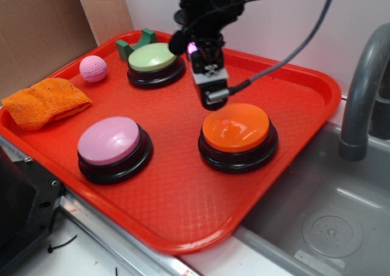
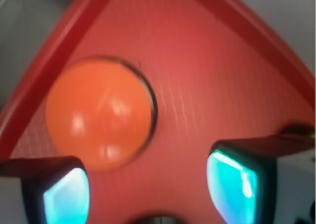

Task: Push the orange button.

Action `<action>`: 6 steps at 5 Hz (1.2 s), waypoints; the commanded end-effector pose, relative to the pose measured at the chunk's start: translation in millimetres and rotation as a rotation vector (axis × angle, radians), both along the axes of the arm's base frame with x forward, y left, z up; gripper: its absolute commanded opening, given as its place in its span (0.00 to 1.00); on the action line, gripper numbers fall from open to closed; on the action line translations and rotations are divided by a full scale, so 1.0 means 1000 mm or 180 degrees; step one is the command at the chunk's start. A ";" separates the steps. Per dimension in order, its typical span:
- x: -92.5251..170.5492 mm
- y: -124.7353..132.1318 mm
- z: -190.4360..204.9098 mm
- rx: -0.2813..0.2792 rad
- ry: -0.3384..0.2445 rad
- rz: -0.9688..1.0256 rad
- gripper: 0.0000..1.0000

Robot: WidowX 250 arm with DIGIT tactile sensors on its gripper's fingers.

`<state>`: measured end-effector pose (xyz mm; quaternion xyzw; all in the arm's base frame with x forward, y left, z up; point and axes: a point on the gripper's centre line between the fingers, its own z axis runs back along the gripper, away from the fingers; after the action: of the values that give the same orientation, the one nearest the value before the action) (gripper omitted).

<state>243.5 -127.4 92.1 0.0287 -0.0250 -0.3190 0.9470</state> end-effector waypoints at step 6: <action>-0.009 -0.018 0.015 -0.0064 -0.0006 -0.0181 1.00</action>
<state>238.0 -134.2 88.6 0.0251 0.0089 -0.3400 0.9400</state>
